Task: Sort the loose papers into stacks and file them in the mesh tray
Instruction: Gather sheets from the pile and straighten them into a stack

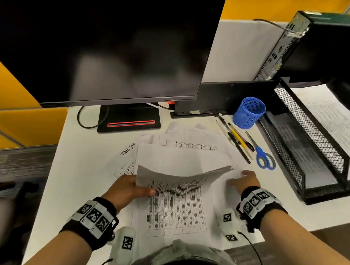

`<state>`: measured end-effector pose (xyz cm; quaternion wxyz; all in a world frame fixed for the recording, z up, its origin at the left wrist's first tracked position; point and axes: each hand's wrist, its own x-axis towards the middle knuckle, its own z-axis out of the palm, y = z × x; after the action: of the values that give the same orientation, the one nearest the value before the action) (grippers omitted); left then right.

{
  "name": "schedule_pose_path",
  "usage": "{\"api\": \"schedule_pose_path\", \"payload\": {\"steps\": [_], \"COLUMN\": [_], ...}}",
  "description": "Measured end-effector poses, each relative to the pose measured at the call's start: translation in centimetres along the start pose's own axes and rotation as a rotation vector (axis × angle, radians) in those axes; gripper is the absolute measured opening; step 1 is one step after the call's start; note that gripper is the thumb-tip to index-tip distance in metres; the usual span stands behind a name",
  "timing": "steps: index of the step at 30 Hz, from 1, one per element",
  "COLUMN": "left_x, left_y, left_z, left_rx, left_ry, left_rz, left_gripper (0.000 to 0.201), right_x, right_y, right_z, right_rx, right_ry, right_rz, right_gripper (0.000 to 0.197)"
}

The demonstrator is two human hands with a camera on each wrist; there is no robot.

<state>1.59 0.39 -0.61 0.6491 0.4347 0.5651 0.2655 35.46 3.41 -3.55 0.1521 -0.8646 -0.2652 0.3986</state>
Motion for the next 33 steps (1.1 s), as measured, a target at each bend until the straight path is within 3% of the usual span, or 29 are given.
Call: {"api": "schedule_pose_path", "payload": {"steps": [5, 9, 12, 14, 16, 19, 21, 23, 25, 27, 30, 33], "left_x": [0.0, -0.3, -0.4, -0.7, -0.7, -0.4, 0.1, 0.5, 0.6, 0.6, 0.4, 0.2], "left_y": [-0.4, 0.5, 2.6, 4.4, 6.1, 8.0, 8.8, 9.2, 9.3, 9.1, 8.8, 8.9], "left_z": [0.0, -0.1, -0.2, -0.4, -0.8, -1.1, -0.8, 0.0, 0.9, 1.7, 1.8, 1.0], "left_rx": [0.135, 0.164, 0.145, 0.117, 0.171, 0.383, 0.541, 0.638, 0.626, 0.55, 0.384, 0.182], "left_ry": [-0.023, 0.033, 0.074, 0.076, 0.075, 0.1, 0.102, 0.076, 0.066, 0.143, 0.29, 0.39], "left_rz": [-0.019, -0.039, 0.022, 0.078, 0.15, 0.253, 0.339, 0.4, 0.413, 0.403, 0.412, 0.406], "left_gripper": [0.06, 0.037, 0.01, 0.011, 0.011, 0.012, 0.023, 0.03, 0.018, 0.008, 0.03, 0.048], "right_x": [-1.0, -1.3, -1.6, -2.6, -3.6, -5.4, -6.9, -8.4, -9.7, -10.0, -9.5, -8.8], "right_y": [-0.5, -0.5, -1.1, -2.1, -3.5, -5.8, -7.2, -8.1, -8.7, -8.8, -8.4, -7.0], "right_z": [-0.3, -0.4, -1.3, -2.7, -4.2, -6.3, -6.9, -7.0, -6.8, -6.6, -7.0, -6.5], "right_rx": [-0.361, -0.35, -0.174, -0.054, -0.007, 0.052, 0.016, -0.014, 0.025, 0.056, 0.229, 0.5], "right_ry": [-0.112, -0.027, 0.076, 0.076, 0.037, -0.045, -0.118, -0.214, -0.302, -0.323, -0.294, -0.391], "right_rz": [-0.03, -0.12, -0.279, -0.438, -0.613, -0.772, -0.853, -0.9, -0.931, -0.939, -0.876, -0.752], "right_gripper": [0.054, 0.046, 0.023, 0.013, 0.028, 0.041, 0.035, 0.023, 0.021, 0.019, 0.004, 0.07]}}
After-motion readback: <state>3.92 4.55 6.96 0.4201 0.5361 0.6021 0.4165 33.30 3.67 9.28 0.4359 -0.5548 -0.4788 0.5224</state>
